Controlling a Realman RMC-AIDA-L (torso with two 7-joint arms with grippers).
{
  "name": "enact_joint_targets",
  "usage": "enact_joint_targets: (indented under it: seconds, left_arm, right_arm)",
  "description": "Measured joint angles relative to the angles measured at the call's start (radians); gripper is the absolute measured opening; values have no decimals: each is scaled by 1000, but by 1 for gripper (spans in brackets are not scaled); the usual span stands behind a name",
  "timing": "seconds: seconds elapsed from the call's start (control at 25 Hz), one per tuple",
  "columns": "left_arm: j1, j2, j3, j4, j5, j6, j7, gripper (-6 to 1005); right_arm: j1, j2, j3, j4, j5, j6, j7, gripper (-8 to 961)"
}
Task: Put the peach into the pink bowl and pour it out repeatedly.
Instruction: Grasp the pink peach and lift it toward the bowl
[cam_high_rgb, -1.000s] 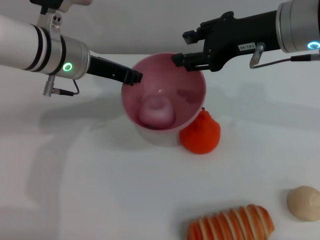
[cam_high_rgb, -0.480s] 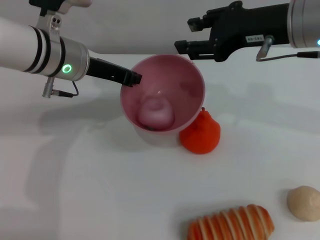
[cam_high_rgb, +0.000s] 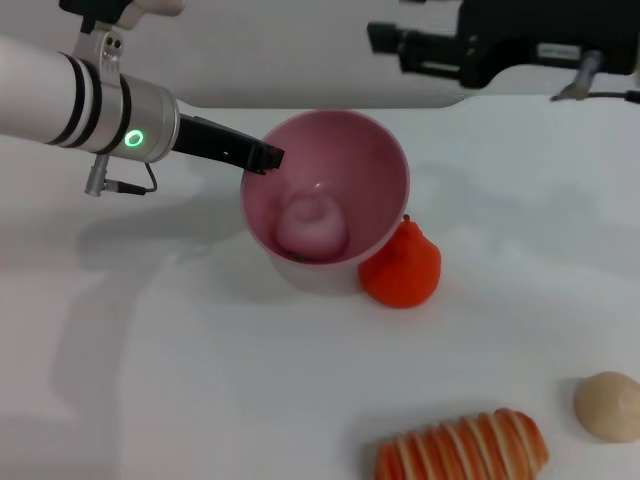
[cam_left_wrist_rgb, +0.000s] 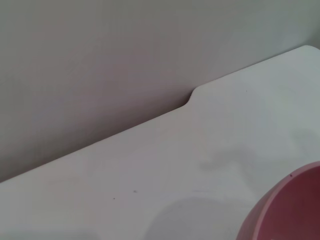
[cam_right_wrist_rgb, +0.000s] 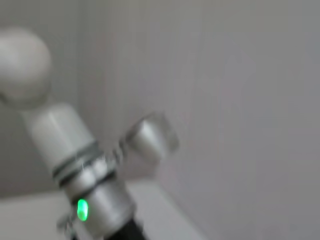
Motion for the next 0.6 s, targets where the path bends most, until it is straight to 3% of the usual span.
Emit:
enact_joint_targets:
  seconds: [0.32,0.6]
  left_arm:
    - [2,-1,0,-2,0,-5,8,45]
    - [3,-1,0,-3,0,-17,10,45]
  right_arm:
    - [-100,-5,67,119,342,9,-300,554]
    - [-138,-7,160,268,535,4,-489,554]
